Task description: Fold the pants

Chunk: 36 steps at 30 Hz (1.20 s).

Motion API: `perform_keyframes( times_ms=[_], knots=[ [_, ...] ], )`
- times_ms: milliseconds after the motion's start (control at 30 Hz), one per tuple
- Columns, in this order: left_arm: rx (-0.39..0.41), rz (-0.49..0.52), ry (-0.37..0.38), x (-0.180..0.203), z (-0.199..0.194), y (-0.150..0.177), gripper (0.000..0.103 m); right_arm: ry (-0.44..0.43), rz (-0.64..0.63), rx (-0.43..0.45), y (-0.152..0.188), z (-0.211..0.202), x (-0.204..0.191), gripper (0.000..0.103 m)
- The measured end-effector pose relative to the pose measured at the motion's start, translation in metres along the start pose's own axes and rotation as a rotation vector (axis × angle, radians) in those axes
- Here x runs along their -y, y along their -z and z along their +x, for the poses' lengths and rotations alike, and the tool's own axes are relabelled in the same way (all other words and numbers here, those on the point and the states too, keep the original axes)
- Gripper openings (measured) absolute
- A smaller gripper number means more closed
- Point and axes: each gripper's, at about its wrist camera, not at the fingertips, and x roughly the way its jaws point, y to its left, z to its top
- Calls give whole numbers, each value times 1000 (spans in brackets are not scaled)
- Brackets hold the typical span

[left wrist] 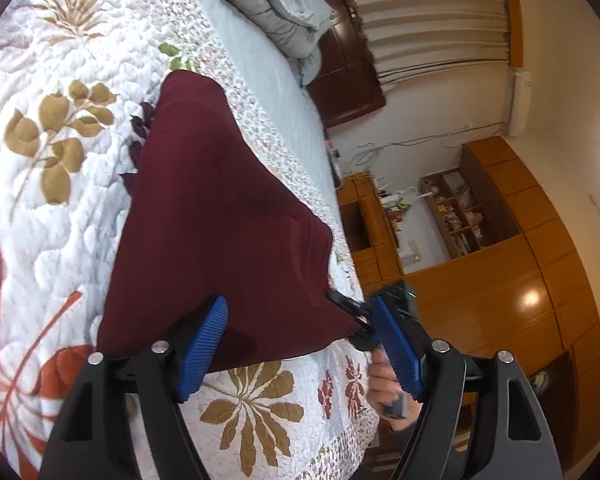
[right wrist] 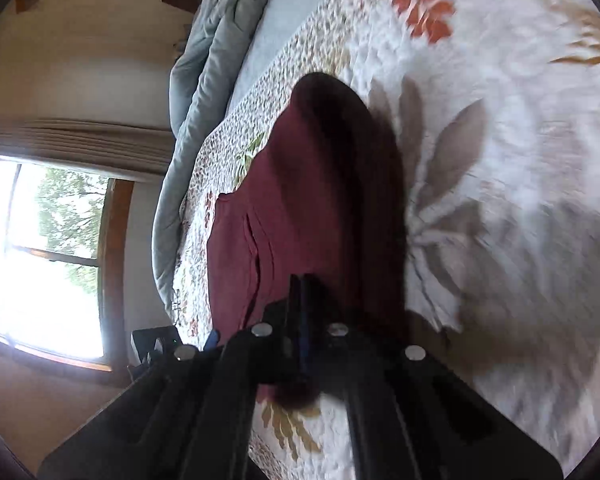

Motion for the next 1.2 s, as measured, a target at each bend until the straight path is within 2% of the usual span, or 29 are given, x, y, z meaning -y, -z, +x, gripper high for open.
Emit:
perform_keyframes(
  times_ms=[33,100,133,167,300,367,433,467,533,600,733,867,967,1033,1200],
  knots=[
    [6,-11,-18,3,-3,1,76,6,-15,13,7,-10,-4,7],
    [26,0,-65,19,-14,9,84,38,-69,44,28,-36,-18,14],
    [31,15,-71,28,-20,16,85,49,-100,60,40,-49,-24,22],
    [29,38,-74,39,-27,26,86,63,-133,78,57,-63,-31,33],
    [25,108,-159,77,-57,76,92,132,-203,141,132,-104,-49,53],
    [20,152,-237,96,-71,103,93,165,-219,188,176,-125,-56,78],
    [25,204,-320,115,-84,129,94,211,-243,210,205,-135,-64,83],
    [27,246,-383,129,-92,145,94,251,-262,228,223,-141,-69,88],
    [38,331,-499,154,-102,170,95,343,-297,253,253,-150,-80,91],
    [65,427,-629,182,-112,195,95,388,-332,274,276,-155,-91,93],
    [140,554,-784,227,-128,234,96,472,-398,311,316,-163,-120,97],
    [219,577,-828,255,-144,261,96,579,-449,330,343,-164,-146,99],
    [255,619,-874,275,-150,281,96,638,-458,387,364,-172,-166,100],
    [257,629,-887,282,-153,288,96,668,-488,427,376,-177,-179,100],
    [236,645,-860,303,-159,303,96,702,-592,498,403,-190,-209,100]
  ],
)
